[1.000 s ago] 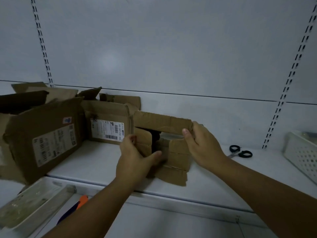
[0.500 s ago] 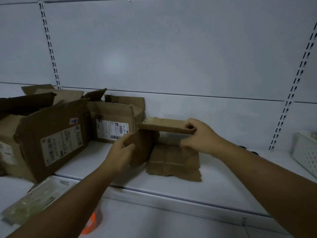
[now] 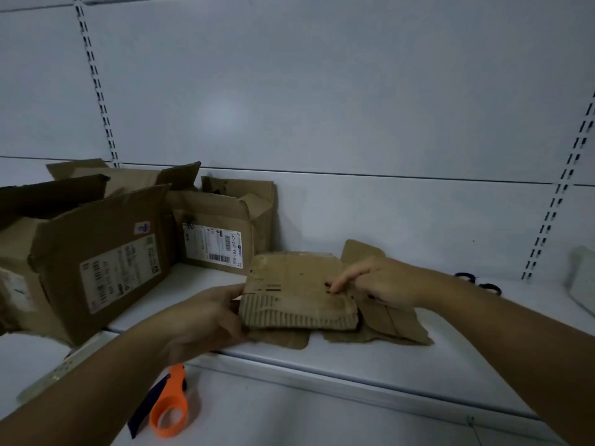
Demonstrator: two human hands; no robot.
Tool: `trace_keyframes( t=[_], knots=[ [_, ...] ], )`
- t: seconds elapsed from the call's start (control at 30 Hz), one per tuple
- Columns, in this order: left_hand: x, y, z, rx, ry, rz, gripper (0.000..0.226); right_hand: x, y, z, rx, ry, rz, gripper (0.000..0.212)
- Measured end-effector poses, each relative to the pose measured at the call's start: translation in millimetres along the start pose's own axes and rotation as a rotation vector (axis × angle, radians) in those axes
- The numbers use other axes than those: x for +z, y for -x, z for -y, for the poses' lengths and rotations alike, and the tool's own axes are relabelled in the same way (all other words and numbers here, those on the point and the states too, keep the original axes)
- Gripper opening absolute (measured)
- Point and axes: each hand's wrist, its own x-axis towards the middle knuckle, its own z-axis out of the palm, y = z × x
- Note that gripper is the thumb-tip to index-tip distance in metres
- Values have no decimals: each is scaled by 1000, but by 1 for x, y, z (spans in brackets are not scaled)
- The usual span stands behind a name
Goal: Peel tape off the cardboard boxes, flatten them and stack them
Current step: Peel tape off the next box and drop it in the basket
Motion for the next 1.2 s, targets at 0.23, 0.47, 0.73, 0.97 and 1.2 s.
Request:
trace_keyframes(
  t=[0.23,0.47,0.73,0.97,1.2],
  knots=[
    [7,-30,-4,224,-758,-350,28,50,-7,-35,-25,-97,-227,29],
    [10,-102,13,248,-1447,-274,55,59,-6,-36,5,132,-373,30],
    [-1,-115,17,248,-1518,-179,64,51,-21,-30,338,275,-444,46],
    [-4,-115,25,388,-1433,-239,61,24,-32,-21,688,220,-254,103],
    [-7,-112,22,520,-1171,-186,68,-29,-13,-18,760,-454,-601,67]
  ],
)
